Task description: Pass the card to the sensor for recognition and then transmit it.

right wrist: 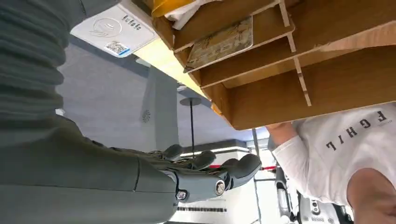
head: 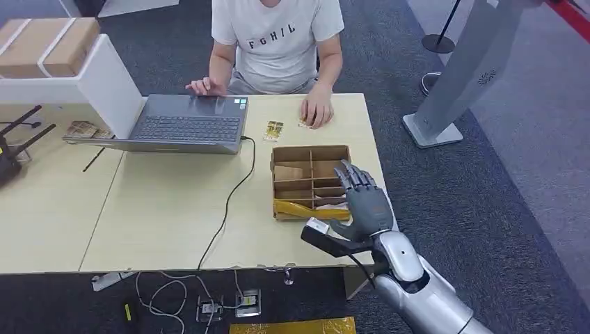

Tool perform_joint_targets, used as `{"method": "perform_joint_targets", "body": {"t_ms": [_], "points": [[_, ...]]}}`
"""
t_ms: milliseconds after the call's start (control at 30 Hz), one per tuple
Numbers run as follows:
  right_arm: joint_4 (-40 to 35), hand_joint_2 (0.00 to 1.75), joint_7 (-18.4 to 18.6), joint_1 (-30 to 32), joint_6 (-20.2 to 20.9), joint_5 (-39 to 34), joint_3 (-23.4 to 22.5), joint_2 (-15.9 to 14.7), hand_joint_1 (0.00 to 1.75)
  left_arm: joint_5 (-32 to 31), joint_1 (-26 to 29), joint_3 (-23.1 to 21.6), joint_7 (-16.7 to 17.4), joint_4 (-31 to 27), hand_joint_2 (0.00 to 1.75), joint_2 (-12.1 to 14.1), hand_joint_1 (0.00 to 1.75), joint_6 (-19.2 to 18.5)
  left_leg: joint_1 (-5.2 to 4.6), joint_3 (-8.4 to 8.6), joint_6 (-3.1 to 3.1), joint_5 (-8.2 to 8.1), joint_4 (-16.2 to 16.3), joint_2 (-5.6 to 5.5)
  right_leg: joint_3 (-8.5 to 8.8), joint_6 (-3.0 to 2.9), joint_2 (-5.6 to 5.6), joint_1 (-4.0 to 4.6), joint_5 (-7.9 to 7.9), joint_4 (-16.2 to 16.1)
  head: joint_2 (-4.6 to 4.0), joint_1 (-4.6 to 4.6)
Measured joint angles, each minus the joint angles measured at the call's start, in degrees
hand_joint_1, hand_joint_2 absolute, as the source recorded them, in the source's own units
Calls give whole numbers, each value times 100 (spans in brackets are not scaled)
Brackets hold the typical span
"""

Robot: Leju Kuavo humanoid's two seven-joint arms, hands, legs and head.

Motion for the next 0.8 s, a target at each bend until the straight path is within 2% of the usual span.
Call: {"method": "perform_joint_targets", "body": {"t_ms": [367, 800], "points": [[214, 175, -70, 6, -2, -24, -79, 155, 0, 0, 0, 0, 0, 0, 0, 2, 0, 13, 0, 0, 0, 0, 0, 0, 0, 0, 0, 0, 0, 0, 0, 0], [785, 175, -195, -9, -289, -155, -173, 348, 0, 20, 0, 0, 0, -2, 0, 20, 0, 7, 1, -1, 0, 0, 0, 0, 0, 0, 0, 0, 0, 0, 0, 0]]}}
